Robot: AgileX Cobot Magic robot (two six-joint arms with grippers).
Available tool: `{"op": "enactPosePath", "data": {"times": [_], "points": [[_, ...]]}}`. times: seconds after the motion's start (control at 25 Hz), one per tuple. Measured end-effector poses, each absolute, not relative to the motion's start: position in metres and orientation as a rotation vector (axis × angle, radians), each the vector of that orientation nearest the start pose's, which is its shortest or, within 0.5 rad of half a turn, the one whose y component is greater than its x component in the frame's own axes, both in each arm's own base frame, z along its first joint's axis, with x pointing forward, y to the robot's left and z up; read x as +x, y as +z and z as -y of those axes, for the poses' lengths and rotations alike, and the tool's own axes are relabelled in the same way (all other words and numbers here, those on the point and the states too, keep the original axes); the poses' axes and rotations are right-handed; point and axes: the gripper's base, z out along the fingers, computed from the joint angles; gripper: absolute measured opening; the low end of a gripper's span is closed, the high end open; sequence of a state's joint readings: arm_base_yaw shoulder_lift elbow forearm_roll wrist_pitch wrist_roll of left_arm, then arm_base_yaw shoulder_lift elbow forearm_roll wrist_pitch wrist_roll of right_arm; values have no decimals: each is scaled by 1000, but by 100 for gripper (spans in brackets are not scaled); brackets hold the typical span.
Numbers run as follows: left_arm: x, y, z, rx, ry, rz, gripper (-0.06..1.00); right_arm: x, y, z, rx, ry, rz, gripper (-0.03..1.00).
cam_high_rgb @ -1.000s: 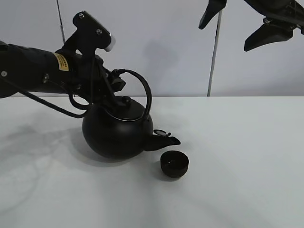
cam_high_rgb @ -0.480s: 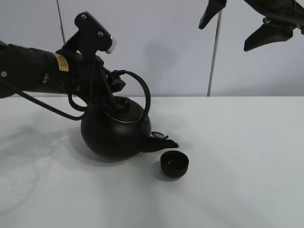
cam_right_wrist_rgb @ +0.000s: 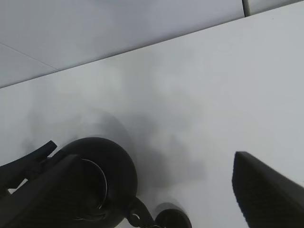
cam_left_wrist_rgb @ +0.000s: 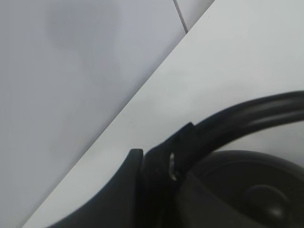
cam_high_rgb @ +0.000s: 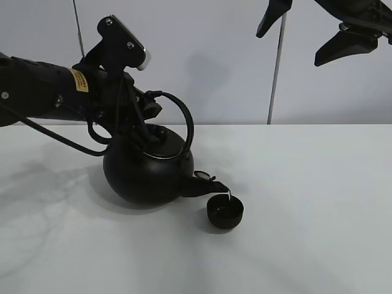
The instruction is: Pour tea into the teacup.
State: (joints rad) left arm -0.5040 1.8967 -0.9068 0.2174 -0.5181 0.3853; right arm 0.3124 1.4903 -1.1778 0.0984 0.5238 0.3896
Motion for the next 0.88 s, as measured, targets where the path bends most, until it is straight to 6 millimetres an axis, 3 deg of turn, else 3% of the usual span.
{"op": "enactPosePath", "data": {"times": [0.88], "points": [[331, 160, 194, 1104, -30, -1624, 9, 314, 311, -106, 166, 449, -2355, 59]]}}
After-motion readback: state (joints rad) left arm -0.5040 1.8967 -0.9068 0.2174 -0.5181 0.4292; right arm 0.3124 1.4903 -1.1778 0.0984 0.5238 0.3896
